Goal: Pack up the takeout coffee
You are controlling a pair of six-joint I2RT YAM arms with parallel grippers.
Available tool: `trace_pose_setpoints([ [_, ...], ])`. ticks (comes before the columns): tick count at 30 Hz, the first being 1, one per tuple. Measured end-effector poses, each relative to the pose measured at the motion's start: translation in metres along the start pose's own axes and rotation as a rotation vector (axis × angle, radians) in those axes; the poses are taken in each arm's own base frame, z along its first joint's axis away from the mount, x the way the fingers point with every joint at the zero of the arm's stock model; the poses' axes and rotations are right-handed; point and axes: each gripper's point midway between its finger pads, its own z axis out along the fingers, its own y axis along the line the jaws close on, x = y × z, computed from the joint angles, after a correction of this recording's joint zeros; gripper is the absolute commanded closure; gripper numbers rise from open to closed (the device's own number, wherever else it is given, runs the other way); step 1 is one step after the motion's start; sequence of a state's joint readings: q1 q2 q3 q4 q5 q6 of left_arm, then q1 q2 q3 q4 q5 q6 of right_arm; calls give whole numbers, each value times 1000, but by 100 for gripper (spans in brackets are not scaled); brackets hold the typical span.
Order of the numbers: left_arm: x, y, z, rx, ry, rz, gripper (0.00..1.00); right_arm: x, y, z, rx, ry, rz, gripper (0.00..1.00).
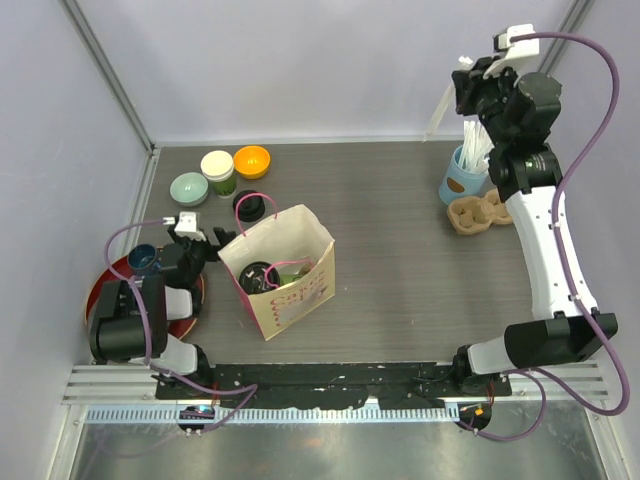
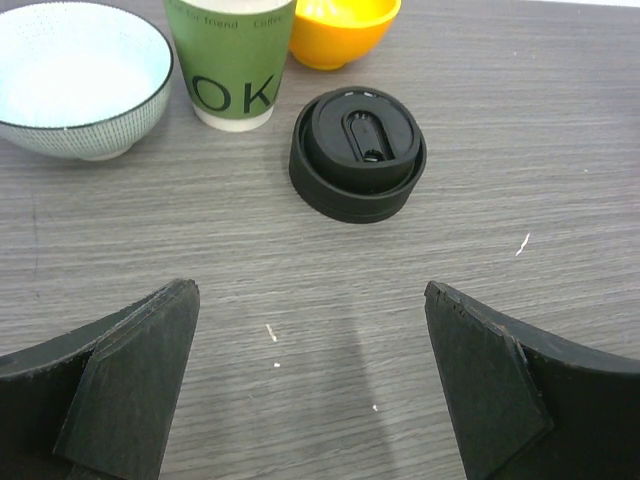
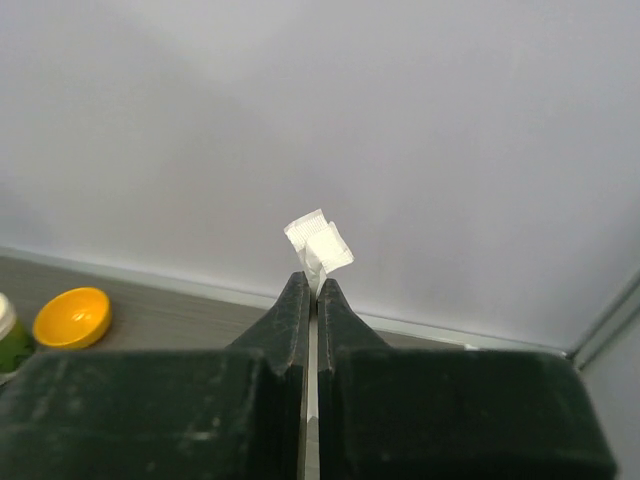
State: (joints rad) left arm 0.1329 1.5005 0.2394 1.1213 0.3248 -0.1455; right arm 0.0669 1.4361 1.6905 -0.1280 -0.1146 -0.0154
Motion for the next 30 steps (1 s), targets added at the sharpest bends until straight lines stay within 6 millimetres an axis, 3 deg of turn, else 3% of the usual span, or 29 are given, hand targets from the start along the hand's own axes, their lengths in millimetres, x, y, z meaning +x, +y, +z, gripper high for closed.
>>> trace_pose_setpoints([
  [5, -18, -4, -4, 17, 11, 1, 9, -15, 67, -20, -161, 1, 15, 99],
  [10, -93, -12, 2, 60, -31, 91, 16, -20, 114, -36, -289, 21, 28, 99],
  [12, -101, -16, -1, 73, -15, 112, 16, -20, 121, -42, -309, 32, 40, 99],
  [18, -93, -24, -25, 93, 180, 111, 20, -30, 141, -65, -410, 46, 115, 99],
  [22, -114, -24, -42, 71, 265, 138, 20, -48, 168, -88, -535, 28, 172, 99],
  [26, -170, -28, -63, 43, 275, 209, 20, -62, 193, -113, -647, 14, 215, 99],
  [30, -260, -49, -94, 63, 191, 289, 21, -71, 213, -133, -735, 10, 253, 99],
])
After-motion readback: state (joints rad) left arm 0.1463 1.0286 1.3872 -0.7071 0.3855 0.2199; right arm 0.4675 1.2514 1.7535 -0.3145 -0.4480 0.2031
